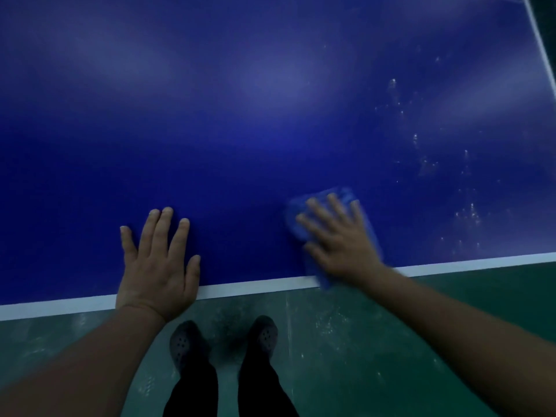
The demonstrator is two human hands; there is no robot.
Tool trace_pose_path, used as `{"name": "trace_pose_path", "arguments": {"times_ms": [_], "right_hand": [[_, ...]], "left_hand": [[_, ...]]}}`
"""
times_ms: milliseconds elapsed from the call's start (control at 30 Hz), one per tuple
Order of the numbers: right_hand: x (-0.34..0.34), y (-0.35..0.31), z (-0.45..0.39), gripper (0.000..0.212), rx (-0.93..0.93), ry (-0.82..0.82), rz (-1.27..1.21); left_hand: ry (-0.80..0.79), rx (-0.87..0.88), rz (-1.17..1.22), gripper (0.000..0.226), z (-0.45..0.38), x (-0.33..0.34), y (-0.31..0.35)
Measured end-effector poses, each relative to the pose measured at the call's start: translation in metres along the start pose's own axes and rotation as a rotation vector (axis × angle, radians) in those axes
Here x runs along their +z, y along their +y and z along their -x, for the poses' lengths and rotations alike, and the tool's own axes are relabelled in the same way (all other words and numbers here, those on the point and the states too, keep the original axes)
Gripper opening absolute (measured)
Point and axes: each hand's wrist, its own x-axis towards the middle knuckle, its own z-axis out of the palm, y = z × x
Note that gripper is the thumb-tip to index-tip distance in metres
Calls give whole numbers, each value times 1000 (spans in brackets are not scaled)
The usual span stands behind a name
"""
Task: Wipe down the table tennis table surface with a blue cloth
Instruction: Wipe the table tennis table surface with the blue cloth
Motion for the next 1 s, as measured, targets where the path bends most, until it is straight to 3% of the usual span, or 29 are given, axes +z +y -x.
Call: {"name": "trace_pose_path", "arguments": {"times_ms": [133,200,267,367,433,833,1000], "right_hand": [[-20,95,-28,64,816,-7,-134],[-26,91,-45,63,998,47,-216],[-18,50,-54,61,913,50,-184],[-3,-35,-31,59,434,47,-75],[4,-57,-11,58,222,20,-34],[-9,-21,-78,60,-21,-40,-24],[-20,-2,-134,59,-89,-39,-5]], "left_hand": [[-2,-5,-8,69,0,0,0],[-5,-10,-14,70,1,0,0],[2,-12,-15,71,1,0,0],[16,-22,-2,72,1,-2,1],[15,-37,-3,72,1,-3,2],[9,-86,50,69,-9,-9,6],[68,-95,105,64,-72,-19,-3]]}}
